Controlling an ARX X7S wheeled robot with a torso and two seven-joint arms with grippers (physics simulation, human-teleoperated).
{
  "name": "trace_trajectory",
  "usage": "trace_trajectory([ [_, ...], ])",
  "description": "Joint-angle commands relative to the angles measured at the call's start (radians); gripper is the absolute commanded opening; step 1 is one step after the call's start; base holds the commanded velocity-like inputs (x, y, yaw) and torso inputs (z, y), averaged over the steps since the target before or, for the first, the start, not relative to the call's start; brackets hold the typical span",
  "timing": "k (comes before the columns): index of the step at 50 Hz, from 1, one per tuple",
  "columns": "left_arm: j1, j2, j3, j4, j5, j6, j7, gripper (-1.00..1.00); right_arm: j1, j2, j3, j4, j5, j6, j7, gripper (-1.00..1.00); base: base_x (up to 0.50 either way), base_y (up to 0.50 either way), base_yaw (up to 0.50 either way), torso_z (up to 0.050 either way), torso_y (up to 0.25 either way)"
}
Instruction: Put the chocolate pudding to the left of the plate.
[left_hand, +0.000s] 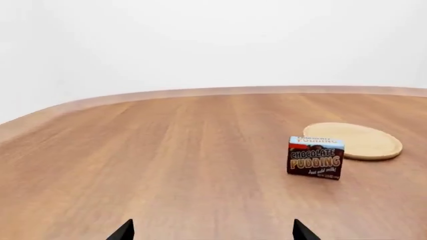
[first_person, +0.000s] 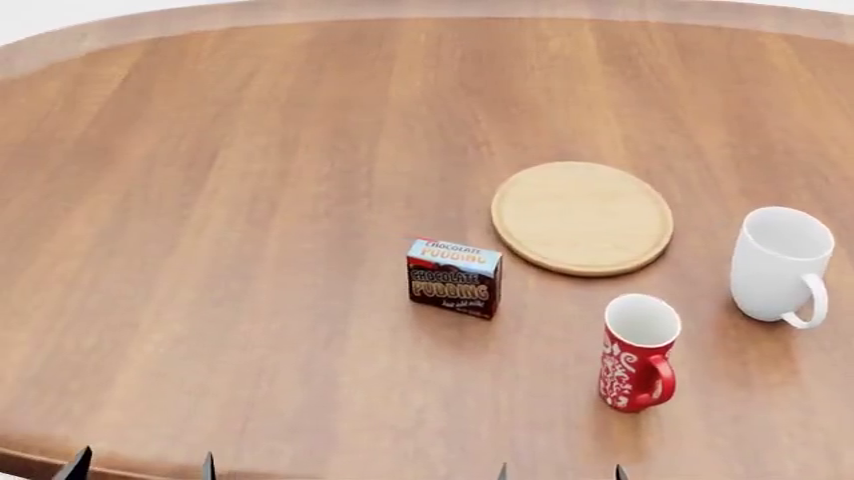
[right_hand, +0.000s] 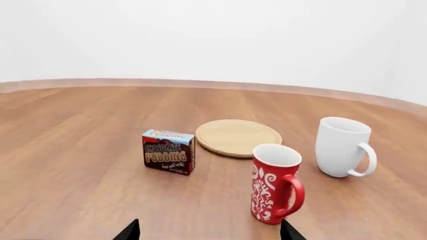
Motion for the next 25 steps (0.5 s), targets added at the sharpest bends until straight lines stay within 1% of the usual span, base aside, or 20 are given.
trace_trajectory([
  [1,0.001,-0.012,0.016,0.008,-0.013,-0.003,-0.016,1.0,-0.002,0.014,-0.02,-0.002,0.011,-0.006,0.013,1.0,0.0,0.27,0.0,0.0,0.0],
  [8,-0.003,-0.017,0.024,0.001,-0.013,-0.006,-0.033,1.0,0.004,0.021,-0.024,0.006,0.024,-0.007,0.02,1.0,0.0,0.27,0.0,0.0,0.0],
  [25,-0.009,-0.031,0.044,-0.011,-0.018,-0.001,-0.056,1.0,0.008,0.034,-0.046,0.01,0.025,-0.004,0.047,1.0,0.0,0.01,0.0,0.0,0.0],
])
